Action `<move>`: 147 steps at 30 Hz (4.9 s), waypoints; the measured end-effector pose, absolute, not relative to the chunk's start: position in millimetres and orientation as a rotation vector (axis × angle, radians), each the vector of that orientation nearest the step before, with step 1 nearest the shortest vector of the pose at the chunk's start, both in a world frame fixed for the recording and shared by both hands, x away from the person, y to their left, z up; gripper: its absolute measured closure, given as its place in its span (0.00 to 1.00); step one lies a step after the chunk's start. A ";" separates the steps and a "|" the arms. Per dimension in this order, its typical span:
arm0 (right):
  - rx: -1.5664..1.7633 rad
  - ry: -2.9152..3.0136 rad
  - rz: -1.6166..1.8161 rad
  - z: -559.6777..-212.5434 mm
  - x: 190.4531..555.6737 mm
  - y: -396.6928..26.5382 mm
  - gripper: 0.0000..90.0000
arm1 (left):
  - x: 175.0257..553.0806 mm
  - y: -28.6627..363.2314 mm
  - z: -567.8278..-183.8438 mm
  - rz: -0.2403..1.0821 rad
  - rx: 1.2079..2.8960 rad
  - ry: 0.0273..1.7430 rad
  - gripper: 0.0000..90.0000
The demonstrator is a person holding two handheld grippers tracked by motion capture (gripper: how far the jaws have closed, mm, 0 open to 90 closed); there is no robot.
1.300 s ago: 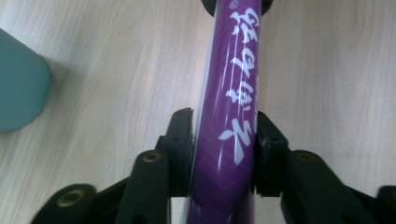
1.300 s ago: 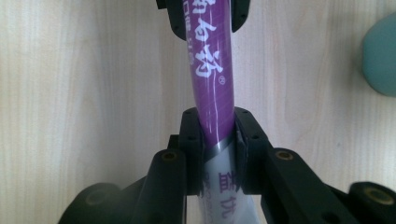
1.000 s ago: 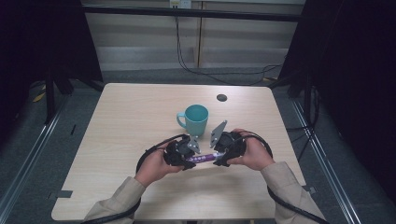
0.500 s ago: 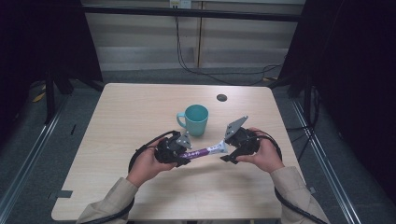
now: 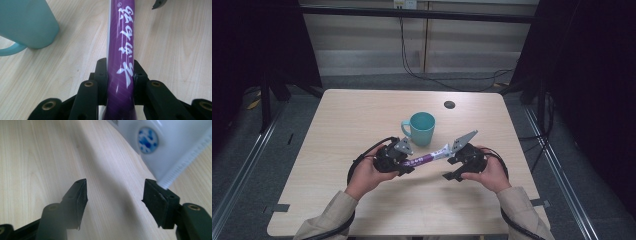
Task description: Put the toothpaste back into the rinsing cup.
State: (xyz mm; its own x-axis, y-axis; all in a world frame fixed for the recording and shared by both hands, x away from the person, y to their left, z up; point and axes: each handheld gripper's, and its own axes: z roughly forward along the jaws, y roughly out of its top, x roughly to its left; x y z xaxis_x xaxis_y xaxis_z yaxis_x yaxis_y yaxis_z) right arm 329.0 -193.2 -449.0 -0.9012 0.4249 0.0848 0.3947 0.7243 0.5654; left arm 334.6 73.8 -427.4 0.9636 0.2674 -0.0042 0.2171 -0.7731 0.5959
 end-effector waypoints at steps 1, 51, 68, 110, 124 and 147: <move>0.687 2.861 0.939 -448.9 328.6 -192.4 0.41 | 334.8 73.5 -427.5 0.107 2.482 0.344 0.81; 0.810 2.659 1.281 -434.8 331.4 -180.8 0.50 | 334.5 54.9 -434.2 0.092 2.370 0.491 0.80; 0.934 2.602 1.362 -434.9 339.0 -186.2 0.49 | 332.6 50.1 -434.3 0.066 2.340 0.523 0.80; 1.259 2.305 1.912 -418.6 348.2 -203.0 0.79 | 326.6 22.4 -433.2 0.026 2.312 0.528 0.78; 1.168 2.266 1.789 -397.7 342.9 -218.9 0.82 | 335.0 54.2 -449.1 -0.011 2.260 0.636 0.22; 1.085 2.278 1.634 -367.4 354.1 -216.4 0.82 | 323.6 94.9 -485.2 0.057 2.311 0.598 0.19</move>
State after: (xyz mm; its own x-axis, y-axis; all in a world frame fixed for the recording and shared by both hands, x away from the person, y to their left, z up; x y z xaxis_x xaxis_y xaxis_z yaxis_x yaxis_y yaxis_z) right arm 354.1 -216.4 -367.4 -0.7315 0.6181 0.2879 0.4710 0.1528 0.8688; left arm 323.6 94.9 -485.2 0.8905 0.4355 -0.1314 0.4028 -0.6205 0.6729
